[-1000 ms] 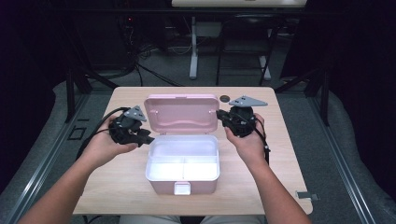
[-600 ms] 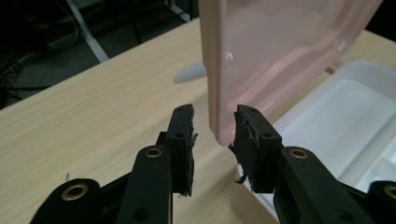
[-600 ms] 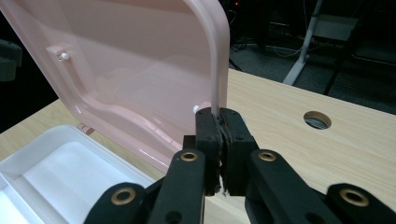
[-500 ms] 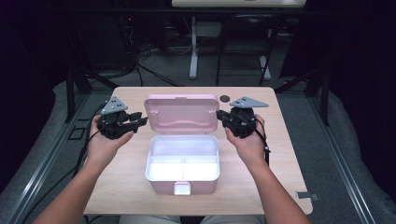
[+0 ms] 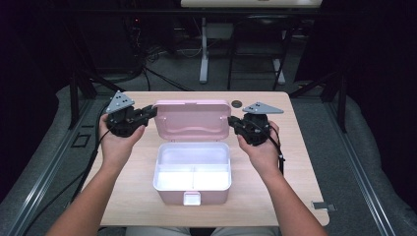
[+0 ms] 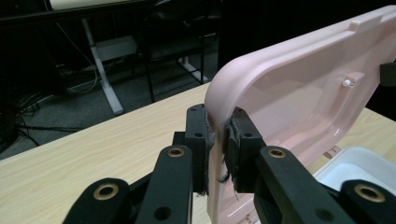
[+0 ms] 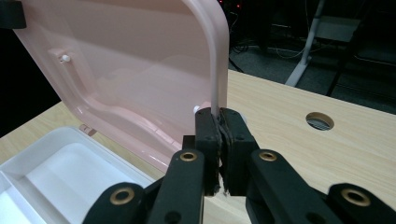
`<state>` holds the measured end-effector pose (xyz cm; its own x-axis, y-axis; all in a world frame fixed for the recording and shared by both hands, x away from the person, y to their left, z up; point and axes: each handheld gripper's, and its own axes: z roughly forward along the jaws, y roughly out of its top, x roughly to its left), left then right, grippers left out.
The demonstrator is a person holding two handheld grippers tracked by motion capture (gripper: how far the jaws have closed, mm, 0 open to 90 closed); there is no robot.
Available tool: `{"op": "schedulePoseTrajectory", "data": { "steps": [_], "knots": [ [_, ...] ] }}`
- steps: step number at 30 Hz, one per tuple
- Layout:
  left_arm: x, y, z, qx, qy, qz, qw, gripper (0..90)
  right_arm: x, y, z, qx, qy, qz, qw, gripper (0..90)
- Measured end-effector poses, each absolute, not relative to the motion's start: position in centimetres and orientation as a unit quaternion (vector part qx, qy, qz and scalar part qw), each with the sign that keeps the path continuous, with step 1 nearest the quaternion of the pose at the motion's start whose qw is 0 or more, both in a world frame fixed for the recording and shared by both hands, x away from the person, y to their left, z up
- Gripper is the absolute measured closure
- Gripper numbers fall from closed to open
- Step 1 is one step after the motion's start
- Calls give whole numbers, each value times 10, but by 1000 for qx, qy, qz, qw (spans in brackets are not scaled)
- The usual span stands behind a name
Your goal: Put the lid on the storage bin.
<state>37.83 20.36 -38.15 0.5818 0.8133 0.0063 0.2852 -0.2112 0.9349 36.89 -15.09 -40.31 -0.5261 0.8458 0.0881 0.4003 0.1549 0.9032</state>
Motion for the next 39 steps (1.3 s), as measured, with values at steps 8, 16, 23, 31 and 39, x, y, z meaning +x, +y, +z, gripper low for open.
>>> {"op": "schedulePoseTrajectory", "data": {
  "steps": [8,16,23,31,39],
  "knots": [
    [375,204,-382,733,371,263,505,808,371,-151,-389,416,714,515,229,749],
    [369,206,-379,735,364,256,511,788,365,-150,-373,398,707,532,244,726],
    [364,207,-378,737,359,256,512,779,359,-148,-371,389,712,528,252,714],
    [352,209,-378,744,345,248,516,751,347,-150,-372,377,715,532,254,697],
    [338,213,-379,749,335,248,516,741,336,-151,-373,368,722,530,250,686]
  ]
}}
